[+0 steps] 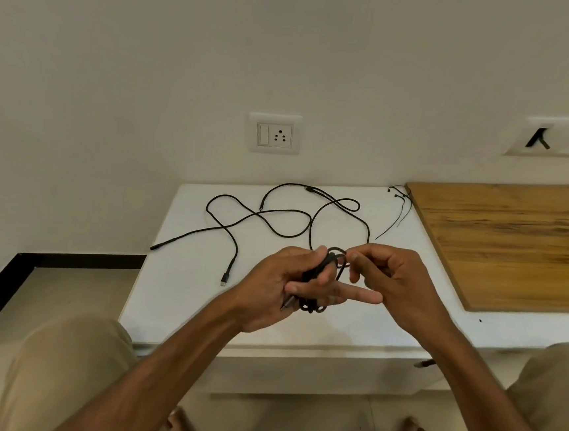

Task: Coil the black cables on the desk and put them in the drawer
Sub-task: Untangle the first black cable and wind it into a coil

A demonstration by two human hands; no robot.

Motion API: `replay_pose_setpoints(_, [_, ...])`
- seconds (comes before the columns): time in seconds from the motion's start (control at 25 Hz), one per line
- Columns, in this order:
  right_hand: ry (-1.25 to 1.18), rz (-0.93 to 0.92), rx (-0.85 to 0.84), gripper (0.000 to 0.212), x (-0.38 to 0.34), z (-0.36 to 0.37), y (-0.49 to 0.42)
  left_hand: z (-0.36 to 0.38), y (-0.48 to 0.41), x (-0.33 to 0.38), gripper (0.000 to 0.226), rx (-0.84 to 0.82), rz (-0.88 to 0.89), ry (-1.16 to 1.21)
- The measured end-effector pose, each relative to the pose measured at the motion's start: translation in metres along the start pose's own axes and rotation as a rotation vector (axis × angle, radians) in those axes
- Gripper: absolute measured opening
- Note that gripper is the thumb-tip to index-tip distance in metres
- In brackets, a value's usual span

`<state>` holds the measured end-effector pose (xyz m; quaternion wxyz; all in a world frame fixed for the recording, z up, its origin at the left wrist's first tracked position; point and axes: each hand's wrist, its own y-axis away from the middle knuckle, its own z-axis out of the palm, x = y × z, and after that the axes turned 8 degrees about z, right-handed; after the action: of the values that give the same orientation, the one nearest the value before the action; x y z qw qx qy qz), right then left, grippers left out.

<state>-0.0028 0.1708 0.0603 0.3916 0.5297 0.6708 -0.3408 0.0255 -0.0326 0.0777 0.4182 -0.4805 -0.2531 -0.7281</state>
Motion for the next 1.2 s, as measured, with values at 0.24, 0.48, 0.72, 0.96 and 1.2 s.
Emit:
replay_pose_setpoints(0.24, [0.037,0.119,-0.281,0.03,0.01,0.016,0.006,-0.012,0.003,0.011,0.044,0.098,0.101,0.176])
replay_pose_setpoints(0.48, [0.114,0.171,-0.538,0.029,-0.004,0.036,0.021,-0.031,0.001,0.007,0.046,0.226,0.211,0.177])
replay_pose_setpoints(0.72, [0.08,0.157,-0.675,0.025,-0.025,0.023,0.03,-0.048,-0.003,0.004,0.048,0.353,0.26,0.037])
replay_pose_setpoints(0.96, [0.052,0.037,-0.667,0.024,-0.044,0.002,0.034,-0.041,-0.006,-0.005,0.057,0.38,0.244,-0.303])
replay_pose_setpoints(1.2, [0.078,-0.062,-0.454,0.023,-0.044,-0.001,0.032,-0.025,-0.006,-0.009,0.056,0.309,0.112,-0.675])
